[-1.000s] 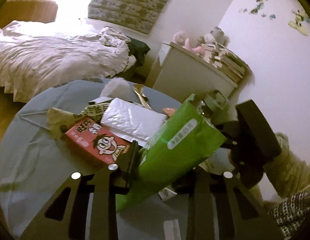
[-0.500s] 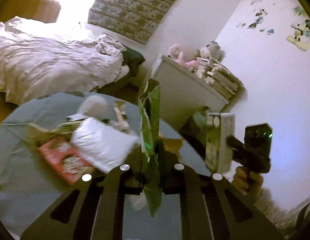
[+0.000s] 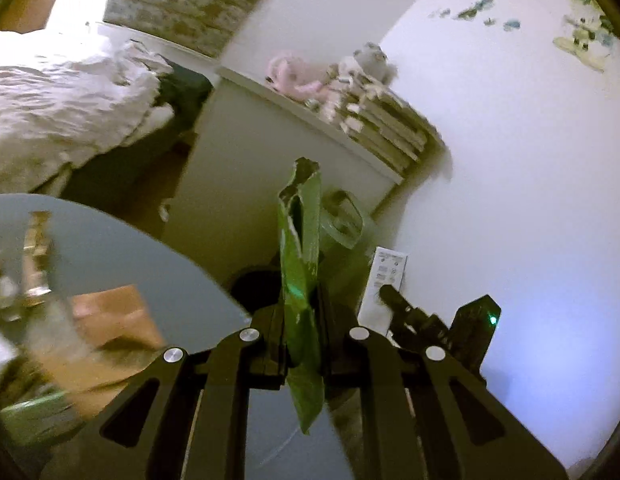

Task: Collect trash
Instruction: 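Carry both items over the black bin and release them inside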

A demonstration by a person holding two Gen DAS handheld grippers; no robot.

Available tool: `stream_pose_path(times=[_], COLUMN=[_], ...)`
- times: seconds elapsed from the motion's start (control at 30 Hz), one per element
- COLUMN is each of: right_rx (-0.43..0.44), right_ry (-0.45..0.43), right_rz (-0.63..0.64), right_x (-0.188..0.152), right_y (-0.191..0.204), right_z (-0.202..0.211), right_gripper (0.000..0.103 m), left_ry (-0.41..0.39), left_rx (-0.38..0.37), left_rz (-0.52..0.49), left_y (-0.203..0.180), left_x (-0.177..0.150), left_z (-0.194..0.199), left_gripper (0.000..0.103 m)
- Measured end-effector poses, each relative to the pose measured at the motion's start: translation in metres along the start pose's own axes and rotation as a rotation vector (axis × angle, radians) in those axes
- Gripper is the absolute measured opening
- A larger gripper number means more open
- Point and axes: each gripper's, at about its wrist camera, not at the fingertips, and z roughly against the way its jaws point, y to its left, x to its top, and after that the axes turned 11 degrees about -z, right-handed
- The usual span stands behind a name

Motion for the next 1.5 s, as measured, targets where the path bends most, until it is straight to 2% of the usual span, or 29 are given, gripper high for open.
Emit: stream_pose_path(times=[0.17,0.33,0.47,0.77,1.27,1.3,1.33,1.37,1.4,1.43,1.5], right_rx=[-0.081,-0.163,-0.205,-0.218,-0.231,-0.232,-0.232,-0.233,-0.234,-0.234,-0.234], right_ry=[-0.014,0.032,0.055,0.071,0.118,0.119,0.119,0.118,0.119,0.119,0.118], right_rz=[0.023,0.013,0.034,0.0,-0.012,-0.015,-0.019,-0.022,-0.027,-0.03,-0.034], right_x=[0.005,0.011,0.005,-0.01,-0.019,-0.017,-0.017,-0.017,-0.017,-0.017,-0.017], right_y=[-0.021,-0.044,-0.044,-0.058,-0.057,-0.056,-0.057,-0.056,-0.057,-0.056,-0.056], right_z=[-0.023,-0.04,-0.048,-0.023,-0.029,-0.029,-0.028,-0.027,-0.027,-0.026,-0.026], right_gripper=[0.054,0.054,0.054,0.054,0.054,0.054,0.056,0.056,0.056,0.056,0.057], left_ry=[0.073,0.145,0.187,0.233,0.273,0.277,0.282,0.283,0.276,0.255,0.239], left_rx=[-0.03,-0.033,-0.027,-0.002,0.028,0.031,0.037,0.047,0.06,0.079,0.09], left_rz=[-0.035,-0.052,-0.053,-0.024,-0.02,-0.019,-0.018,-0.018,-0.019,-0.025,-0.033], left_y=[-0.018,-0.024,-0.023,-0.018,-0.014,-0.014,-0.014,-0.014,-0.014,-0.015,-0.015], left_x=[0.001,-0.007,-0.013,-0.017,-0.025,-0.025,-0.025,-0.025,-0.024,-0.023,-0.023], left_z=[-0.067,-0.109,-0.13,-0.157,-0.164,-0.164,-0.164,-0.163,-0.161,-0.156,-0.151], left_gripper=[0.013,0.013,0.013,0.013,0.017,0.025,0.042,0.052,0.071,0.081,0.082])
